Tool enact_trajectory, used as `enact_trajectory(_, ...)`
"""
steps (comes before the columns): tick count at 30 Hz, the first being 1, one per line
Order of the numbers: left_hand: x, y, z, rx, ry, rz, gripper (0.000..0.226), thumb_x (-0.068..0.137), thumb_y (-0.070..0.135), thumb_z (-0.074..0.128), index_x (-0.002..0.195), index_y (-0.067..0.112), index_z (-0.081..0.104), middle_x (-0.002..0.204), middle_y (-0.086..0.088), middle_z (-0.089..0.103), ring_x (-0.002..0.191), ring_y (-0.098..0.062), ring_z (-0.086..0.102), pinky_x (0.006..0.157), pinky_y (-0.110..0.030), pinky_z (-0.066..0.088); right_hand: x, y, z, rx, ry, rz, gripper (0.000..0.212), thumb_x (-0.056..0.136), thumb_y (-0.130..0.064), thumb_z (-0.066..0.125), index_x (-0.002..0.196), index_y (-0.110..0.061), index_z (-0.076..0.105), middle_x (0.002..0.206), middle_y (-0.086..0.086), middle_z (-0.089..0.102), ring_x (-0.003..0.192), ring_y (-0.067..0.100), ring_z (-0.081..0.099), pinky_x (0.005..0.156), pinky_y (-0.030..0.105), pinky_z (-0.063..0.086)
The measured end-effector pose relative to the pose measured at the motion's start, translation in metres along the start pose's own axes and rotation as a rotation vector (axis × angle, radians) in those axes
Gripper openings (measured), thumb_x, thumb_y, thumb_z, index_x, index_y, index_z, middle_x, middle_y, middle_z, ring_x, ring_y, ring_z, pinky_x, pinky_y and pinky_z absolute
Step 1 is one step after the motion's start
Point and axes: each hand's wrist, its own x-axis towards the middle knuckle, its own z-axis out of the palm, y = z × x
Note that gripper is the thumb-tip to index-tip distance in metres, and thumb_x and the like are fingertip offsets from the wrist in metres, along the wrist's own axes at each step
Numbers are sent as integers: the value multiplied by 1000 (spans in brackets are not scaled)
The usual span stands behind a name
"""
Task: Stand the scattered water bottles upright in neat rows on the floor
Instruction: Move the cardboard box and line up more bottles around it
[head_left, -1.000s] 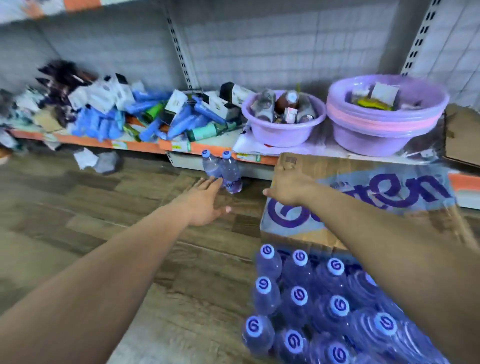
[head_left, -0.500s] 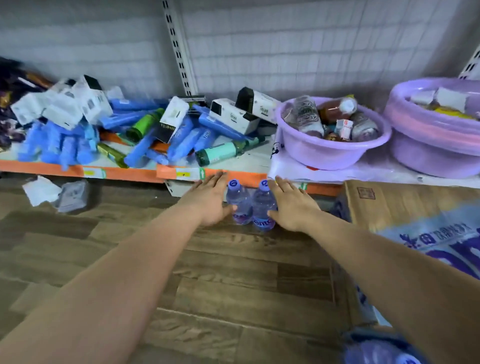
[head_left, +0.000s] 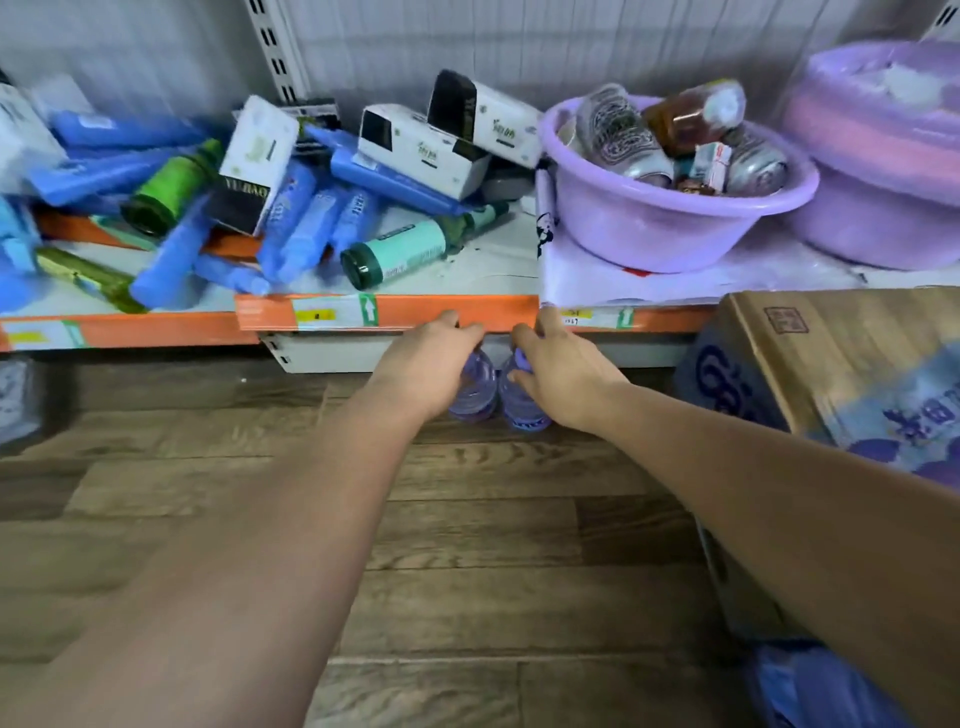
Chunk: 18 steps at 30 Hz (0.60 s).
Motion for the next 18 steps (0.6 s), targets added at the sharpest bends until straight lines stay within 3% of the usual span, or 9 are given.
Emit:
enact_trajectory(3,-20,1,-2,14,-1,-44,29,87,14,58,115,14,51,112,-11,47,96,-35,58,80,-40,49,-12,-6,1,3,-27,-70,28,93,-18,52,118,-6,48,129,15,35,96,41,58,72,36,41)
enact_trajectory(6,-48,18,-4,24,-33,-51,30,86,20,59,115,16,52,112,-10,48,99,-35,59,84,-41,50,-32,2,-6,119,-6,-43,29,86,-15,58,113,-8,53,123,14,39,95,39,58,80,39,50)
enact_trajectory(10,-96,49,-25,9,-52,-113,32,84,25,63,113,15,55,110,-9,51,103,-32,57,87,-40,49,-76,6,-34,205,-19,-84,33,82,-18,65,112,-9,56,122,14,43,97,36,58,86,35,50)
enact_trajectory(15,-158,103,-68,12,-53,-146,31,82,21,64,111,12,59,108,-13,55,102,-35,57,87,-37,48,-153,10,-69,189,-57,-192,30,80,-19,66,107,-8,59,116,16,47,96,34,59,82,32,48)
enact_trajectory(18,-192,147,-100,87,-85,-144,28,84,22,61,111,13,60,102,-10,53,101,-32,58,86,-33,47,-207,20,-96,194,-44,-221,30,79,-21,67,105,-9,60,102,10,43,93,32,58,80,31,48)
